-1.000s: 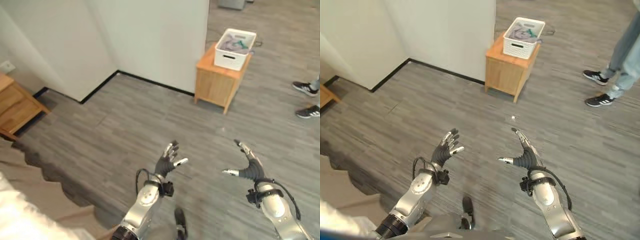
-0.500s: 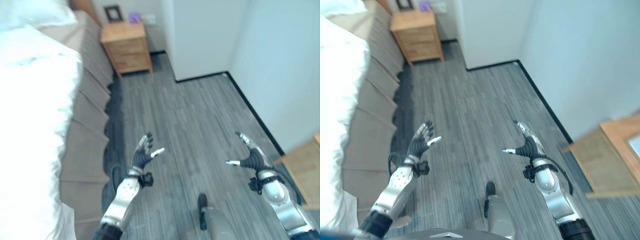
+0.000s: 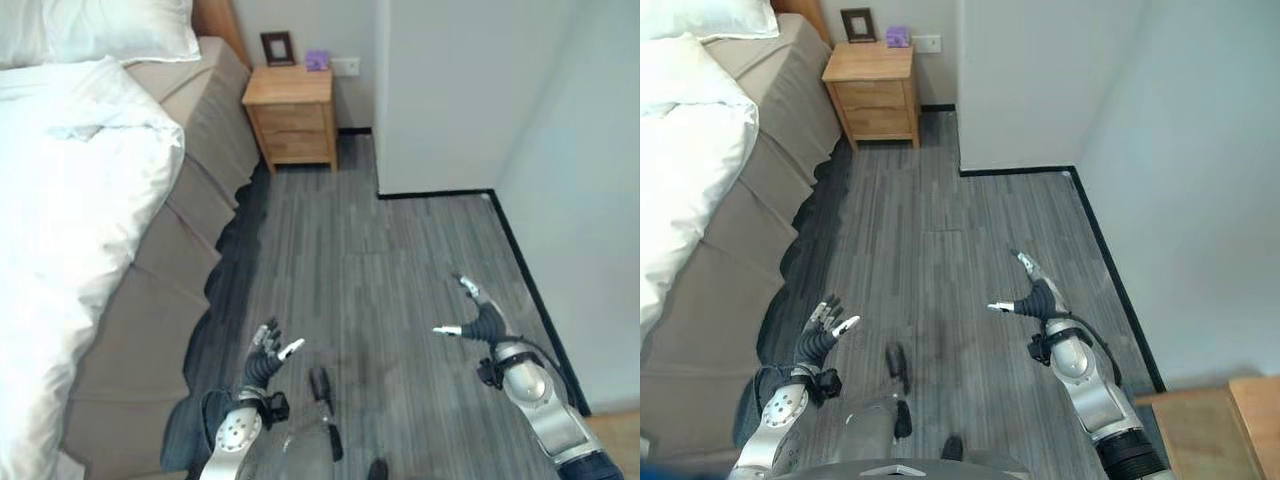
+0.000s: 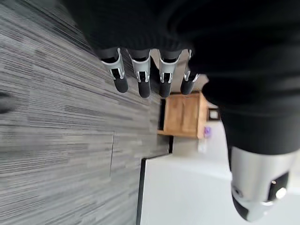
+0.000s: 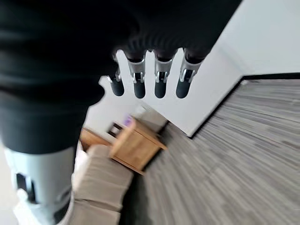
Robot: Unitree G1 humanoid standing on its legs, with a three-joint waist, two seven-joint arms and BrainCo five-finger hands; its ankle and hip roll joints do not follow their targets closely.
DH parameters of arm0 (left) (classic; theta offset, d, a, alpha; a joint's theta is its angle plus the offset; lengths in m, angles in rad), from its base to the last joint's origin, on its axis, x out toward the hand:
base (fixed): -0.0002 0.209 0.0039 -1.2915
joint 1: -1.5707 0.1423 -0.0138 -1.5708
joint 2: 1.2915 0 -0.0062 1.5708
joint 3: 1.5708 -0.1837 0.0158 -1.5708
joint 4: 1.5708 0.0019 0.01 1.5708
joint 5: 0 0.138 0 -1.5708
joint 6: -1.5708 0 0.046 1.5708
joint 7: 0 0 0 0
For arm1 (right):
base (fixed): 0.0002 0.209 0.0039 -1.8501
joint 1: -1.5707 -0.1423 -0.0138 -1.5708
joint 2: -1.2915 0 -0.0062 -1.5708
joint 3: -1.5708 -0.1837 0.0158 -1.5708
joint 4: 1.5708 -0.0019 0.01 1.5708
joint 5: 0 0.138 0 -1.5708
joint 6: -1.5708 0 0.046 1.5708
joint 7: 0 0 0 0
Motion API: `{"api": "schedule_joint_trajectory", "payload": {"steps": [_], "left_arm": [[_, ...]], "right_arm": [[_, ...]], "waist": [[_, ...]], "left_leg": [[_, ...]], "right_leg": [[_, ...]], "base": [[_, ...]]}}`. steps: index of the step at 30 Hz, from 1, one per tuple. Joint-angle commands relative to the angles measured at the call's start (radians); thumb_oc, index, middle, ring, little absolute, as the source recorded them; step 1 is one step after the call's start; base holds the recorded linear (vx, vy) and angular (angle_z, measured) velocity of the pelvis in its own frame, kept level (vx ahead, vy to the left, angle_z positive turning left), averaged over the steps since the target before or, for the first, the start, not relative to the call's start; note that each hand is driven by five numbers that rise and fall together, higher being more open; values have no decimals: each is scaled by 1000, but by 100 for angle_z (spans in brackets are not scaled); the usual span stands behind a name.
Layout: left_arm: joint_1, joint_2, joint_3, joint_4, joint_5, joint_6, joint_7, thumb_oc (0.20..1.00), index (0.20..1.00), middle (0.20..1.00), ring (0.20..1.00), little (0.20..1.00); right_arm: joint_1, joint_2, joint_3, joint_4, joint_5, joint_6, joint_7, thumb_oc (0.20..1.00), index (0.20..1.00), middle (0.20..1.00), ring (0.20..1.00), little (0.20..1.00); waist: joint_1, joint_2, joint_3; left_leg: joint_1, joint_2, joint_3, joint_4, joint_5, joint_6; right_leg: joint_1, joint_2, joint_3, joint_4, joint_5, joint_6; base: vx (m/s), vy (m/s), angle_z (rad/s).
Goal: Making the bed.
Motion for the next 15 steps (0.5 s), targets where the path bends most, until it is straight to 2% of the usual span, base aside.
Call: {"api": "schedule_joint_trajectory", "payload": {"steps": [1, 3, 4, 5, 6, 7, 8, 9, 10, 11, 12, 13, 15], "left_arm": [[3, 25, 16, -122, 7, -26, -18, 1000, 1000, 1000, 1000, 1000], [-2, 30, 13, -125, 3, -25, -17, 1000, 1000, 1000, 1000, 1000], [-15, 47, -3, -123, 14, -17, -16, 1000, 1000, 1000, 1000, 1000], [-24, 55, -7, -119, 15, -17, -15, 1000, 1000, 1000, 1000, 1000], [-41, 66, -14, -121, 22, -10, -15, 1000, 1000, 1000, 1000, 1000], [-42, 67, -13, -121, 22, -10, -15, 1000, 1000, 1000, 1000, 1000], [-50, 82, -14, -119, 32, -13, -9, 1000, 1000, 1000, 1000, 1000], [-72, 107, -16, -134, 38, -16, -5, 1000, 1000, 1000, 1000, 1000], [-73, 107, -15, -134, 38, -15, -5, 1000, 1000, 1000, 1000, 1000], [-86, 117, -17, -138, 38, -18, 0, 1000, 1000, 1000, 1000, 1000], [-99, 118, -18, -141, 36, -26, 4, 1000, 1000, 1000, 1000, 1000], [-103, 117, -16, -141, 34, -28, 4, 1000, 1000, 1000, 1000, 1000], [-100, 112, -6, -145, 28, -34, 3, 1000, 1000, 1000, 1000, 1000]], "right_arm": [[21, -34, -52, -149, 15, -39, 4, 1000, 1000, 1000, 1000, 1000], [27, -29, -56, -151, 11, -40, 3, 1000, 1000, 1000, 1000, 1000], [42, -9, -48, -147, -4, -34, 2, 1000, 1000, 1000, 1000, 1000], [45, 0, -44, -147, -11, -33, 1, 1000, 1000, 1000, 1000, 1000], [38, 3, -36, -140, -23, -32, -2, 1000, 1000, 1000, 1000, 1000], [36, 4, -36, -139, -24, -32, -3, 1000, 1000, 1000, 1000, 1000], [27, 13, -29, -136, -25, -27, -1, 1000, 1000, 1000, 1000, 1000], [2, 22, -14, -136, -31, -30, -9, 1000, 1000, 1000, 1000, 1000], [0, 22, -13, -135, -31, -30, -9, 1000, 1000, 1000, 1000, 1000], [-9, 26, -8, -142, -31, -32, -11, 1000, 1000, 1000, 1000, 1000], [-13, 32, -3, -158, -23, -33, -8, 1000, 1000, 1000, 1000, 1000], [-12, 32, 1, -156, -17, -35, -7, 1000, 1000, 1000, 1000, 1000], [-25, 33, 9, -149, -12, -32, -8, 1000, 1000, 1000, 1000, 1000]], "waist": [[12, 17, -41], [17, 6, -48], [27, -45, -56], [25, -57, -53], [22, -68, -49], [27, -66, -50], [12, -62, -42], [-4, -47, -35], [-3, -45, -37], [-17, -37, -31], [-60, -27, -14], [-82, -22, -8], [-114, -18, -7]], "left_leg": [[91, 119, -24, 0, 194, -112], [96, 109, -27, 5, 210, -110], [122, 58, -29, 14, 187, -84], [143, 32, -29, 15, 167, -67], [177, 8, -17, 14, 140, -47], [176, 12, -12, 12, 142, -46], [212, -5, -26, 11, 117, -30], [265, -19, -39, -3, 68, -5], [262, -15, -37, -5, 70, -5], [290, -19, -52, -13, 47, -1], [332, -36, -96, -14, 11, 0], [357, -45, -116, -14, -10, -2], [408, -60, -154, -14, -56, -11]], "right_leg": [[126, -231, -58, -10, -22, 145], [122, -248, -48, 14, -21, 152], [101, -307, -26, 135, 77, 195], [71, -333, -22, 216, 139, 215], [30, -355, -5, 332, 272, 230], [25, -353, 1, 329, 277, 230], [-32, -369, 18, 450, 359, 230], [-127, -395, 35, 567, 433, 225], [-131, -391, 38, 566, 437, 225], [-181, -382, 40, 586, 392, 204], [-289, -324, 44, 556, 276, 179], [-326, -289, 41, 508, 224, 163], [-357, -254, 17, 343, 175, 149]], "base": [[568, 217, -14], [453, 192, -22], [464, 232, -25], [621, 323, -18], [258, 166, -5], [310, 196, 2], [524, 257, -5], [524, 254, -2], [599, 232, 33], [540, 129, 80], [733, 139, 92], [653, 66, 119], [601, -10, 132]]}}
